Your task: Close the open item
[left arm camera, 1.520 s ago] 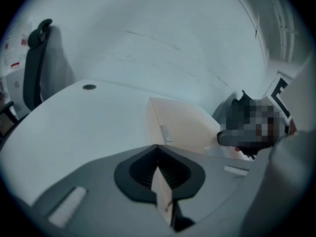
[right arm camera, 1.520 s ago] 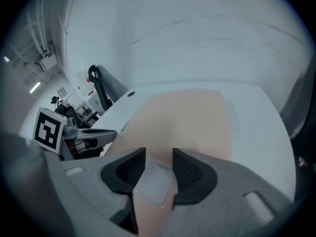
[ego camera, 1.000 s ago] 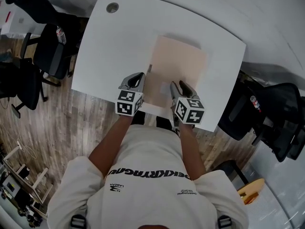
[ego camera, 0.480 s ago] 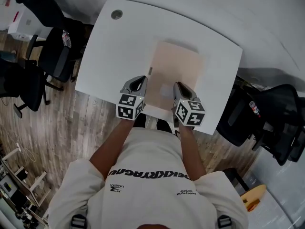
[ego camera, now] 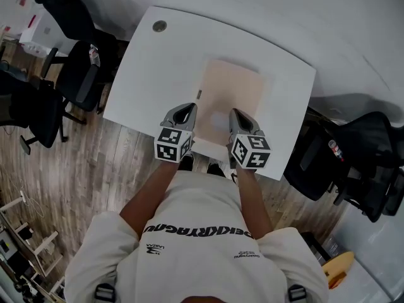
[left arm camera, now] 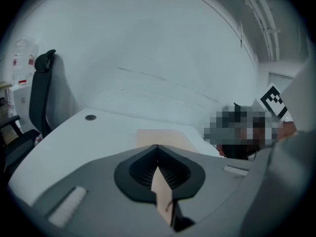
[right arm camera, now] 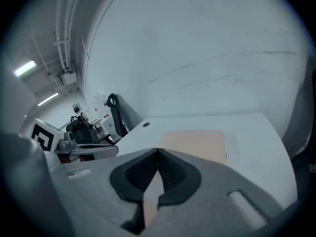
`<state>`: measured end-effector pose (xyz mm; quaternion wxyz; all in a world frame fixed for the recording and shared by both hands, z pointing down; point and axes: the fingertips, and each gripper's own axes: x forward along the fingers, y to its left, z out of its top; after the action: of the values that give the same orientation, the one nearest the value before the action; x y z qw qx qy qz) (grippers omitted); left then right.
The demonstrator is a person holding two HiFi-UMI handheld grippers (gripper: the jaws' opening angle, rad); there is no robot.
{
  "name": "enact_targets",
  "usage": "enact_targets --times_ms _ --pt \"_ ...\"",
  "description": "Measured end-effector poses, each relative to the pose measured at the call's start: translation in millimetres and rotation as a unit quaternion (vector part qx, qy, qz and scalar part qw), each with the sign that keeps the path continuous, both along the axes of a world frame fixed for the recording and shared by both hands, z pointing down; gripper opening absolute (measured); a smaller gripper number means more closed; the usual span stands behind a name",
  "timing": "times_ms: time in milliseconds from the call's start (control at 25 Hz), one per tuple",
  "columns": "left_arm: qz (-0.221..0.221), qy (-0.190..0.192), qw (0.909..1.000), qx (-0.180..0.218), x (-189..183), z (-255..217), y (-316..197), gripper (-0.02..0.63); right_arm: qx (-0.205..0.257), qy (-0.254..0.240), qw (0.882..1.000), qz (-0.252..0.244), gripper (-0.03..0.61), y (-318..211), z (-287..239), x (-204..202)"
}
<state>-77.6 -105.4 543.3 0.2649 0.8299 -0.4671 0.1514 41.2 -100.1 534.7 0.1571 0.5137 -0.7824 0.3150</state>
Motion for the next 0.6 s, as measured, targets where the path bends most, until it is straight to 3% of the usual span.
enact_targets --times_ms 600 --pt "-0.011 -0.001 0.9976 0.068 9 -58 20 0.002 0.076 -0.006 0.997 -0.008 0.000 12 -46 -4"
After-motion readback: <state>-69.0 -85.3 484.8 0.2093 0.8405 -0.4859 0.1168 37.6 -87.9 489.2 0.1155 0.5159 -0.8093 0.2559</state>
